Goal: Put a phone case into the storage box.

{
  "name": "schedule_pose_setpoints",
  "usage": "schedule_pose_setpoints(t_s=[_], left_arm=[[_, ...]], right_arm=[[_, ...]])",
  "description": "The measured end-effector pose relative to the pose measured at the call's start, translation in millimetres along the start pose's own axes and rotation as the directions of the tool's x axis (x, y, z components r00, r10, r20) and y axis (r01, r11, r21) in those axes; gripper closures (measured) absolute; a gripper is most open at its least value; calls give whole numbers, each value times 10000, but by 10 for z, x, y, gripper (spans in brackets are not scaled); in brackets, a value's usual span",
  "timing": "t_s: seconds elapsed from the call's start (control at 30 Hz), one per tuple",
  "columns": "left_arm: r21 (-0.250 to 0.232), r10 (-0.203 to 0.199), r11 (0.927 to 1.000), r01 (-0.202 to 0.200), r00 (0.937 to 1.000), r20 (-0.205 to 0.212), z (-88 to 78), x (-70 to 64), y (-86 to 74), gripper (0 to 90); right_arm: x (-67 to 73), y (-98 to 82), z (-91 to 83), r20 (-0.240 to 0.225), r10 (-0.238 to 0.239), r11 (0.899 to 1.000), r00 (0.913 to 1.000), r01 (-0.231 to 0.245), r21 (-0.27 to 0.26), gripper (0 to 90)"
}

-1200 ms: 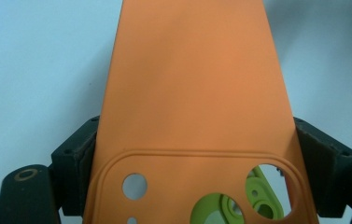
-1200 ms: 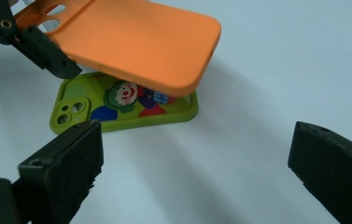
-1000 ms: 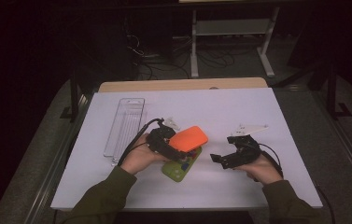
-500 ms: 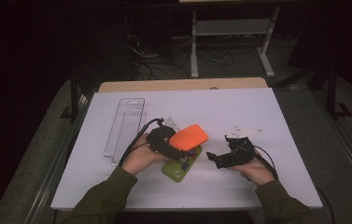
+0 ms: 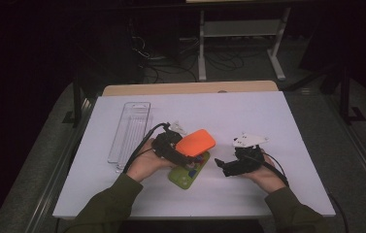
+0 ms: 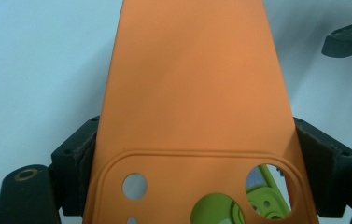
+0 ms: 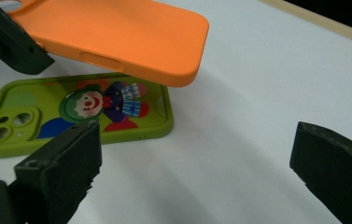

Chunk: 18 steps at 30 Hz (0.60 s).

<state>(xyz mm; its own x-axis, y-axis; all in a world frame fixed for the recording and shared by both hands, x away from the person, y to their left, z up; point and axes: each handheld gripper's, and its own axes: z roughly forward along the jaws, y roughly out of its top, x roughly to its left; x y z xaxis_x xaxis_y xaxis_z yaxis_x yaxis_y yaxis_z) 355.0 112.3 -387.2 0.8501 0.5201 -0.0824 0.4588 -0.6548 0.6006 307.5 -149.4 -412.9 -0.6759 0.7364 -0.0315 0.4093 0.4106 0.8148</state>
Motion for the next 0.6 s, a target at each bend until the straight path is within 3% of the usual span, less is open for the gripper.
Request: schedule_pose_setpoints(t_s=[0.23, 0.27, 0.43, 0.6], left_arm=[[-33, 165, 9999, -165, 9999, -24, 4, 3, 2, 157], [-149, 19, 9999, -19, 10000, 10, 11, -7, 1, 157], [-26, 170, 9999, -170, 9998, 54, -3, 6, 3, 157], [-126, 114, 9999, -113, 9999, 99, 4, -1, 2, 157]], right_arm=[[41, 9, -1, 414, -759, 9971, 9963, 763, -79, 16], [56, 7, 6, 551, -1039, 9945, 9931, 1044, -56, 16], [97, 4, 12, 767, -1338, 9909, 9880, 1344, -26, 15], [133, 4, 15, 1108, -1962, 9803, 9743, 1977, -26, 16]])
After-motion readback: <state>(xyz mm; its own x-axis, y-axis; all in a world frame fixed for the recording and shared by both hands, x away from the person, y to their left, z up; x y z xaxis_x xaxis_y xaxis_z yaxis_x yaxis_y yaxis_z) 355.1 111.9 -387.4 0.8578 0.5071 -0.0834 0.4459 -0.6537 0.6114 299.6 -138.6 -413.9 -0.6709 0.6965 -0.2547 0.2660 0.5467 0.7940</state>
